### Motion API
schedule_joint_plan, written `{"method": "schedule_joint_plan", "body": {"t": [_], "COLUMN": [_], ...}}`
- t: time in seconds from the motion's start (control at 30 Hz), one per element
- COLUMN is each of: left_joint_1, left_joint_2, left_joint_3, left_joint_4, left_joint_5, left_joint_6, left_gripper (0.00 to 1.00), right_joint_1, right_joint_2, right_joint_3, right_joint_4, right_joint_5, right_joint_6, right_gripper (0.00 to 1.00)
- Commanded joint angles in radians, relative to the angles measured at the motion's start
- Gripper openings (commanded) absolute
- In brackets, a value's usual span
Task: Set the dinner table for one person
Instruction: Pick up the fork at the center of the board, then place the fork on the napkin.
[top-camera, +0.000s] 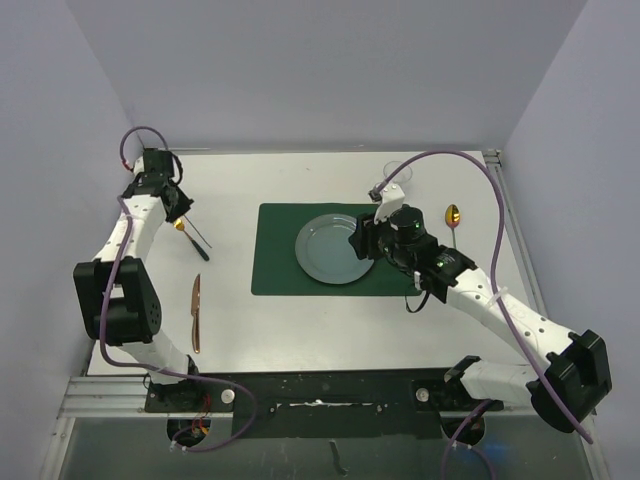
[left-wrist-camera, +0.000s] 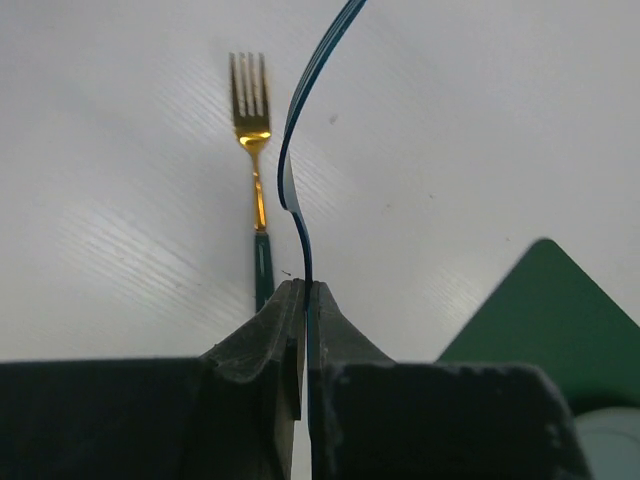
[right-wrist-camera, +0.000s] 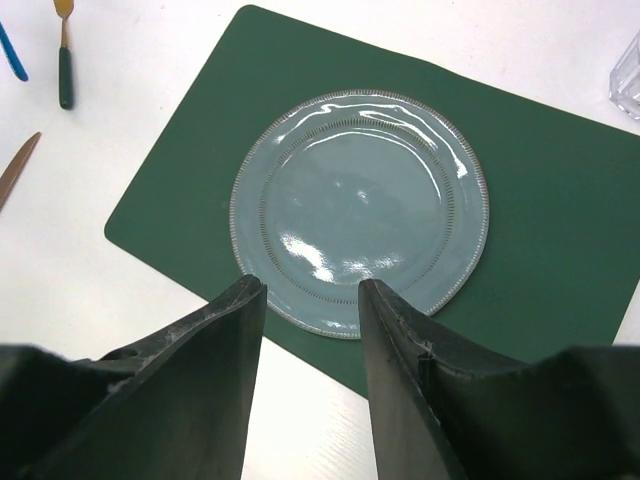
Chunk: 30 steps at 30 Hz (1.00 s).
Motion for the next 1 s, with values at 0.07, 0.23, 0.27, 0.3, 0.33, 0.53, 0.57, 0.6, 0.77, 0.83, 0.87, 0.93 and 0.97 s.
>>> {"method": "schedule_joint_plan", "body": {"t": [0.07,0.23,0.27,0.3,0.33,0.53,0.57,0.6,0.77,0.83,0.87,0.93,0.97], "left_joint_1": [-0.065,-0.148,-0.165,-0.180,-0.192,-0.212,-0.212,-0.212,-0.211,-0.210,-0.211,-0.212,-0.212], "left_joint_2": [-0.008,0.045,0.057,0.071,0.081,0.101,0.098,0.093,0.063,0.068,0.072,0.080,0.085], "left_joint_3": [-0.007,0.011,0.020,0.028,0.033,0.009,0.000,-0.009,-0.090,-0.112,-0.120,-0.133,-0.137], "left_joint_4": [0.115,0.148,0.144,0.135,0.127,0.082,0.068,0.057,0.084,0.097,0.103,0.120,0.131], "left_joint_5": [0.396,0.682,0.724,0.759,0.789,0.873,0.863,0.847,0.870,0.879,0.883,0.893,0.899], "left_joint_6": [0.078,0.114,0.124,0.132,0.141,0.197,0.207,0.215,0.233,0.231,0.227,0.223,0.218], "left_gripper": [0.00,0.00,0.00,0.00,0.00,0.00,0.00,0.00,0.00,0.00,0.00,0.00,0.00], "right_joint_1": [0.005,0.004,0.005,0.005,0.004,0.009,0.009,0.009,0.014,0.016,0.018,0.019,0.020], "right_joint_2": [-0.014,-0.025,-0.027,-0.028,-0.029,-0.035,-0.034,-0.034,-0.024,-0.022,-0.021,-0.022,-0.022], "right_joint_3": [0.063,0.075,0.076,0.079,0.082,0.093,0.095,0.097,0.109,0.110,0.110,0.110,0.111], "right_joint_4": [0.029,0.017,0.015,0.012,0.009,0.001,0.000,0.000,-0.004,-0.004,-0.005,-0.008,-0.012], "right_joint_5": [-0.010,-0.016,-0.019,-0.021,-0.023,-0.026,-0.028,-0.029,-0.033,-0.034,-0.034,-0.035,-0.033], "right_joint_6": [0.023,0.044,0.049,0.052,0.056,0.069,0.070,0.070,0.073,0.076,0.076,0.078,0.079], "right_gripper": [0.43,0.43,0.43,0.43,0.43,0.42,0.42,0.42,0.42,0.42,0.42,0.42,0.42]}}
